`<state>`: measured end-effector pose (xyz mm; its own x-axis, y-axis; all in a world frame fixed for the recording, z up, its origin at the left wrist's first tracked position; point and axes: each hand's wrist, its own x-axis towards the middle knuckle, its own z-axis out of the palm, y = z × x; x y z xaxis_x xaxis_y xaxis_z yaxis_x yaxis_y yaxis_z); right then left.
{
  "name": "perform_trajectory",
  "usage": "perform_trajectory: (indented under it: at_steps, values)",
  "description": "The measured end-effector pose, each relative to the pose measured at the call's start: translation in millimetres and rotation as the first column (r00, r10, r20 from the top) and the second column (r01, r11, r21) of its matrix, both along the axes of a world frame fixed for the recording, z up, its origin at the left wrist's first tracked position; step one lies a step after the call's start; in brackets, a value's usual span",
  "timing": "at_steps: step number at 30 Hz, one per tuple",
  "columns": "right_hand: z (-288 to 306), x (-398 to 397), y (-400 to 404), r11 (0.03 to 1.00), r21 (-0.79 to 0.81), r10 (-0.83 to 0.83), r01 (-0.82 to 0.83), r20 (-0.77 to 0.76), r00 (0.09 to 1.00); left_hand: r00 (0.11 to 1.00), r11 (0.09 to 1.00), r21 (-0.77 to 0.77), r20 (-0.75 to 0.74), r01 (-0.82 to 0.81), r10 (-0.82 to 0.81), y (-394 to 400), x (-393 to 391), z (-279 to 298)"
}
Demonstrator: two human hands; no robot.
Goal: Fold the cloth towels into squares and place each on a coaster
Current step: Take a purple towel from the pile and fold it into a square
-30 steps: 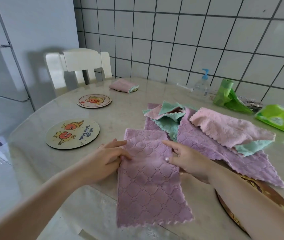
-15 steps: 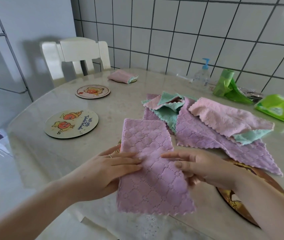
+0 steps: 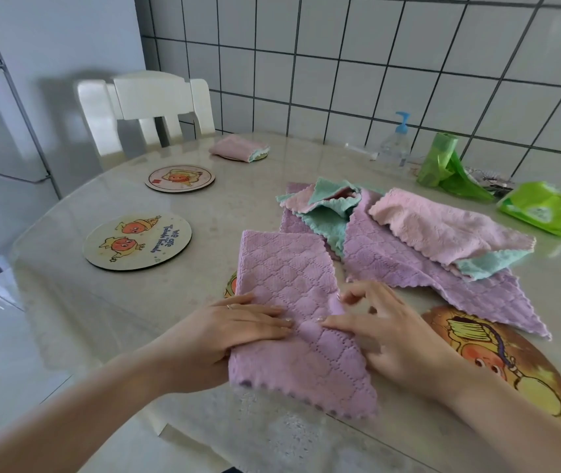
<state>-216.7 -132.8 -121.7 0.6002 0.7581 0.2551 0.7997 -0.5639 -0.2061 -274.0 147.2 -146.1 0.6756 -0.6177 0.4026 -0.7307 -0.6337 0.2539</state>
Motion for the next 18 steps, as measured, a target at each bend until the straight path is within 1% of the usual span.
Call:
perform_trajectory:
  at_steps: [2, 4, 6, 7, 9, 11, 12, 13, 15, 16, 18]
  values:
    - [-2, -2, 2, 0.999, -0.018, 0.043, -0.041, 0.090, 0.995, 0.996, 0.990, -0.136, -0.092, -0.025, 0.013, 0, -1, 2]
    - [1, -1, 6, 0.994, -0.030, 0.110, -0.107, 0.117, 0.987, 0.984, 0.976, -0.204, -0.172, -0.075, 0.040, -1, -4, 6]
    - [2, 1, 8, 0.983, -0.003, 0.182, -0.182, 0.027, 0.983, 0.968, 0.964, -0.244, -0.246, -0.107, 0.046, -3, -7, 9]
    - [2, 2, 8, 0.982, 0.043, 0.183, -0.182, -0.020, 0.983, 0.956, 0.957, -0.258, -0.288, -0.133, 0.055, -3, -9, 12]
    - [5, -2, 8, 0.986, 0.130, 0.116, -0.100, -0.116, 0.987, 0.923, 0.934, -0.279, -0.370, -0.222, 0.108, -5, -13, 17]
    - [11, -8, 6, 0.975, 0.222, 0.052, -0.024, -0.121, 0.991, 0.897, 0.903, -0.320, -0.421, -0.287, 0.135, -6, -17, 21]
    - [15, -12, 6, 0.962, 0.274, 0.044, 0.004, -0.170, 0.984, 0.890, 0.898, -0.333, -0.439, -0.289, 0.124, -7, -21, 23]
    - [20, -17, 8, 0.955, 0.296, 0.058, 0.022, -0.256, 0.965, 0.883, 0.902, -0.322, -0.453, -0.287, 0.119, -7, -23, 24]
    - [26, -21, 12, 0.959, 0.284, 0.118, -0.003, -0.392, 0.912, 0.869, 0.915, -0.268, -0.473, -0.301, 0.147, -5, -25, 25]
    - [25, -21, 13, 0.965, 0.260, 0.096, 0.023, -0.433, 0.896, 0.865, 0.918, -0.259, -0.480, -0.300, 0.147, -4, -25, 25]
    - [19, -15, 14, 0.969, 0.232, 0.041, 0.083, -0.485, 0.874, 0.847, 0.897, -0.294, -0.513, -0.330, 0.143, -4, -20, 24]
